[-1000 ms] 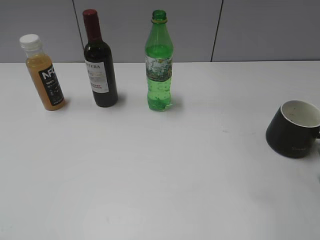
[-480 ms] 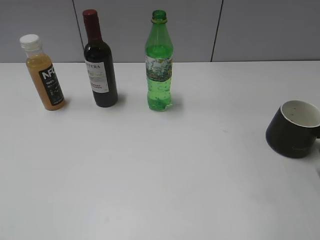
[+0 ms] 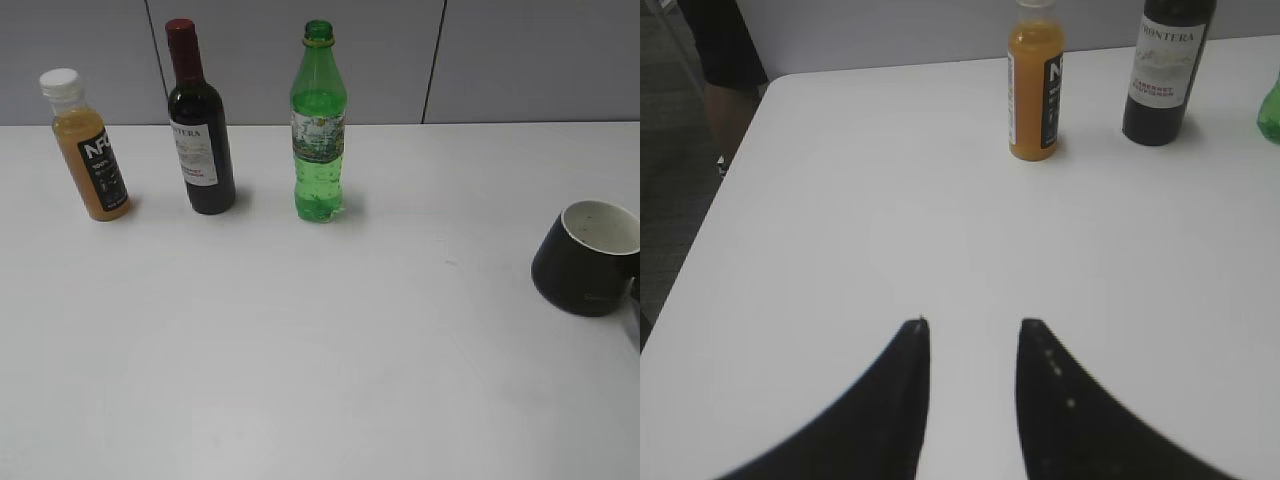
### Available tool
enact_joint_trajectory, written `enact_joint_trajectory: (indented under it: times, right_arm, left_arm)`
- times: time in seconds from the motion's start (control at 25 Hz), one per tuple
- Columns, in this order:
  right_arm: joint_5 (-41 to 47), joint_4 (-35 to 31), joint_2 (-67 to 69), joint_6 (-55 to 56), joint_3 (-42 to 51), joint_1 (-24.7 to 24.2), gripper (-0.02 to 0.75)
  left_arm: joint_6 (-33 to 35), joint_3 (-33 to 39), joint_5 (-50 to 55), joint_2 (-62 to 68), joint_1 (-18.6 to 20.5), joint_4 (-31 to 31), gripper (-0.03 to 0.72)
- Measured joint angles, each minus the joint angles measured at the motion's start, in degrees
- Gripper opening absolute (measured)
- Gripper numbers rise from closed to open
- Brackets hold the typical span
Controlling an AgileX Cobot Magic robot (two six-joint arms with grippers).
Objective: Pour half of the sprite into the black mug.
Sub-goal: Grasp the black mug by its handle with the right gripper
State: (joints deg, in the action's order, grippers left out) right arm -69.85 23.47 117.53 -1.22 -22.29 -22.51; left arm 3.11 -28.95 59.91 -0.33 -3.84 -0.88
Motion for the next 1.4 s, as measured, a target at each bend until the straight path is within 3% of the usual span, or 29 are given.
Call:
enact_joint_trajectory:
  times: [0.72,0.92,1.2,1.4]
  right_arm:
    - [0.1,1.9,1.3,0.0,-3.9,0.0,0.498]
    - [0.1,3.0,1.3,0.0,-4.0,0.0,0.384]
    - [0.4,6.7,1.3,-0.4,-4.1,0.0,0.05]
    - [0.3,8.9,1.3,1.2,-4.1,0.0,0.034]
  left_arm:
    - [0.0,0.0,0.0,0.0,0.0,0.0,0.237]
    - [0.0,0.0,0.0,0.0,0.0,0.0,0.237]
    - [0.0,0.0,0.0,0.0,0.0,0.0,0.237]
    - [0.0,0.0,0.0,0.0,0.0,0.0,0.237]
